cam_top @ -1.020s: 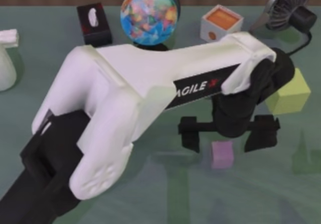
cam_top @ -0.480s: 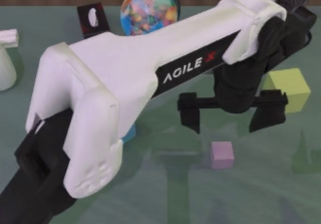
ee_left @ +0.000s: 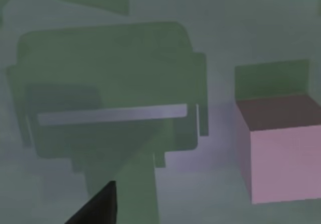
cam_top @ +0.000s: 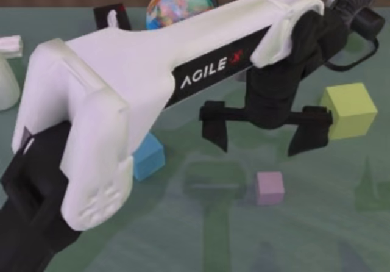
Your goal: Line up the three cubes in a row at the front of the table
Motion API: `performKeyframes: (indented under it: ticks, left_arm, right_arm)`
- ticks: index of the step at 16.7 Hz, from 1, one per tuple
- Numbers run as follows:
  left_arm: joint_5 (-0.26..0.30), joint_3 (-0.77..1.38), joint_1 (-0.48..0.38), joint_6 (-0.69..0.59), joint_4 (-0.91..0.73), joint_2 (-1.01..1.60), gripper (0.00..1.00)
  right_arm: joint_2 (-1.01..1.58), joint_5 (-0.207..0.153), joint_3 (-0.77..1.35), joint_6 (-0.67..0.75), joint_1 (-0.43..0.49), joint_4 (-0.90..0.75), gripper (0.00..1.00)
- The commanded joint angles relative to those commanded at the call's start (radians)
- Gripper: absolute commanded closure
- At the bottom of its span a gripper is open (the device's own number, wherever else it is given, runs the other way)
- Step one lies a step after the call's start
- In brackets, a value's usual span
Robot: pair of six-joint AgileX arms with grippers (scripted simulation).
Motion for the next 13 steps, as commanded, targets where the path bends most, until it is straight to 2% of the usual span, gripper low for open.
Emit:
performKeyframes:
  ticks: [3, 10, 13]
  left_arm:
    - [0.005, -0.100, 0.070, 0.200, 0.039, -0.054, 0.00]
    - [0.022, -0.407, 0.270, 0.841, 0.148, -0.213, 0.00]
    - [0.025, -0.518, 0.344, 1.052, 0.196, -0.282, 0.00]
  right_arm:
    - [0.000, 0.000, 0.000, 0.000, 0.000, 0.000, 0.00]
    - [0.000, 0.000, 0.000, 0.000, 0.000, 0.000, 0.00]
    - [0.000, 0.000, 0.000, 0.000, 0.000, 0.000, 0.00]
